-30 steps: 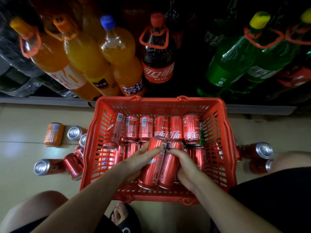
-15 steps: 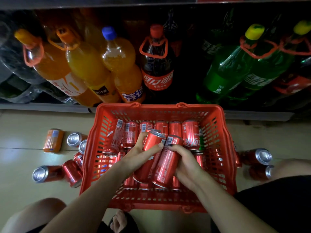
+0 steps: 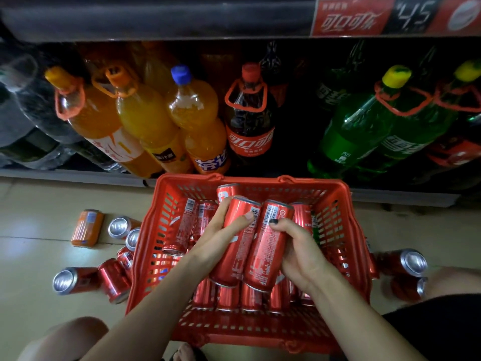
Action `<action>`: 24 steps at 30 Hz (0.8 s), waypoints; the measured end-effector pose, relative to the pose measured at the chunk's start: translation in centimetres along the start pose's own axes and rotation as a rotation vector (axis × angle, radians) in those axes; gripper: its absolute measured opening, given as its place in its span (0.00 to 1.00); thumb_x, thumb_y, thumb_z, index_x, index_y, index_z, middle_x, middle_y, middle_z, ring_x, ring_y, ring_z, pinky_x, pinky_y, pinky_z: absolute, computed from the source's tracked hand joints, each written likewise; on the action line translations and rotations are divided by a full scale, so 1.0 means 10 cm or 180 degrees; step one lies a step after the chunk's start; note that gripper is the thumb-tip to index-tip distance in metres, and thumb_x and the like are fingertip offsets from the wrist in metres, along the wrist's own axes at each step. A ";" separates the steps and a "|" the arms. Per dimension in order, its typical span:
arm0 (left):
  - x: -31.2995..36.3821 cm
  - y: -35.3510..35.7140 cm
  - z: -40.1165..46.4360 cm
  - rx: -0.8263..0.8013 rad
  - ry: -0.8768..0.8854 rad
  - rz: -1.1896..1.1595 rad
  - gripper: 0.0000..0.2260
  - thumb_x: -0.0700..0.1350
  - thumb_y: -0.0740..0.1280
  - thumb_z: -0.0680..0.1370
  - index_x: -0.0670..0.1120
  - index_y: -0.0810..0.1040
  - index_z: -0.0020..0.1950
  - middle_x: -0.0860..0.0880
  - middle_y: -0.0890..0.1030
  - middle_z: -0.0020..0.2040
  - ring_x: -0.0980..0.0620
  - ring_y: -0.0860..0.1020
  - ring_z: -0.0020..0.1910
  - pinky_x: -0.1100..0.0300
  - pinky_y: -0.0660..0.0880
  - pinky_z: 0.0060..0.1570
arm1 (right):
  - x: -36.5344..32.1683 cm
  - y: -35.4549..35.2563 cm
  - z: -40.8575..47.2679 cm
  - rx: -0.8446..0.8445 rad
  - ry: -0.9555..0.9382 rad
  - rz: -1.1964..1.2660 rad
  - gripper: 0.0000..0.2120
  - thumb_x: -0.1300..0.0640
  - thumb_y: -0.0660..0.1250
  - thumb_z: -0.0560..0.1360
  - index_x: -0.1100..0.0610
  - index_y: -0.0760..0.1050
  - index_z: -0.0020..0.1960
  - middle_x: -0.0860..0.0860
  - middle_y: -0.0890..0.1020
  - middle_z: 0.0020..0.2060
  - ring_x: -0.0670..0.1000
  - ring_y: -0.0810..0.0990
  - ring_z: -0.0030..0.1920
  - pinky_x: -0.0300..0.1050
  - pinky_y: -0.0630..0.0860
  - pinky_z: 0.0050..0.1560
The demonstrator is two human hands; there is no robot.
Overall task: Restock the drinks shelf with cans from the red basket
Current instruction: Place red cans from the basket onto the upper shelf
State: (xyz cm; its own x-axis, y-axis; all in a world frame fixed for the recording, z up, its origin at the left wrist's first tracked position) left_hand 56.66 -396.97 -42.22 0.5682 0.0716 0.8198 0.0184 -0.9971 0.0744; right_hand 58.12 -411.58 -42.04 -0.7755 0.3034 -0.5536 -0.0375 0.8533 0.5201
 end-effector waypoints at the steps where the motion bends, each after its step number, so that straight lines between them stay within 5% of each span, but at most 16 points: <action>1: 0.05 0.02 -0.02 -0.0011 0.0018 -0.0023 0.17 0.51 0.71 0.80 0.70 0.68 0.60 0.68 0.85 0.46 0.69 0.83 0.46 0.71 0.79 0.43 | -0.04 0.02 -0.01 -0.0029 -0.0045 -0.0014 0.18 0.57 0.71 0.67 0.61 0.82 0.55 0.59 0.85 0.49 0.56 0.84 0.49 0.55 0.79 0.57; 7: 0.39 0.04 -0.16 -0.0060 0.0423 0.0107 0.34 0.43 0.81 0.66 0.53 0.71 0.69 0.47 0.85 0.56 0.47 0.85 0.54 0.57 0.82 0.49 | -0.30 0.16 -0.13 -0.0140 -0.0156 -0.0152 0.36 0.56 0.75 0.60 0.72 0.72 0.64 0.62 0.83 0.53 0.59 0.82 0.54 0.56 0.80 0.58; 11: 0.95 0.07 -0.54 0.0031 0.0554 0.0287 0.32 0.48 0.80 0.65 0.62 0.72 0.65 0.49 0.84 0.56 0.47 0.85 0.55 0.56 0.83 0.48 | -0.69 0.48 -0.49 -0.0279 -0.0261 -0.0235 0.27 0.61 0.71 0.64 0.64 0.78 0.63 0.60 0.84 0.54 0.57 0.84 0.54 0.54 0.79 0.56; 16: 2.25 0.16 -1.25 0.0145 0.0942 0.0533 0.33 0.52 0.80 0.63 0.64 0.73 0.65 0.45 0.79 0.63 0.46 0.82 0.59 0.50 0.83 0.54 | -1.69 1.17 -1.25 -0.0194 -0.0607 -0.0324 0.19 0.65 0.68 0.65 0.60 0.81 0.55 0.57 0.86 0.47 0.55 0.85 0.48 0.50 0.81 0.50; 21: 3.82 0.34 -2.16 0.0190 0.1276 0.0589 0.35 0.53 0.81 0.62 0.63 0.72 0.67 0.44 0.78 0.64 0.46 0.83 0.58 0.53 0.83 0.50 | -2.88 2.08 -2.33 -0.0224 -0.0956 -0.0576 0.25 0.64 0.69 0.66 0.66 0.76 0.63 0.62 0.83 0.53 0.59 0.83 0.54 0.57 0.78 0.60; 24: 4.83 0.50 -2.76 0.0187 0.1532 0.0678 0.34 0.53 0.81 0.62 0.65 0.72 0.66 0.43 0.77 0.64 0.44 0.82 0.59 0.53 0.83 0.51 | -3.58 2.62 -3.04 -0.0217 -0.1146 -0.0593 0.25 0.62 0.70 0.63 0.63 0.78 0.61 0.60 0.85 0.50 0.57 0.84 0.51 0.55 0.81 0.55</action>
State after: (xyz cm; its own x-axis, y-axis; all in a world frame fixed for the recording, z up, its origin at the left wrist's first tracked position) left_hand 61.51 -397.69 13.37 0.1225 -0.1421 0.9822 -0.0023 -0.9897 -0.1429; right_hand 65.71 -412.99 11.20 -0.4817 0.2859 -0.8284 -0.2076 0.8812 0.4248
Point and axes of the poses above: each hand's wrist, its own z-axis towards the middle knuckle, its own y-axis out of the palm, x = y × z, the point moved 7 cm from there along z, towards the middle knuckle
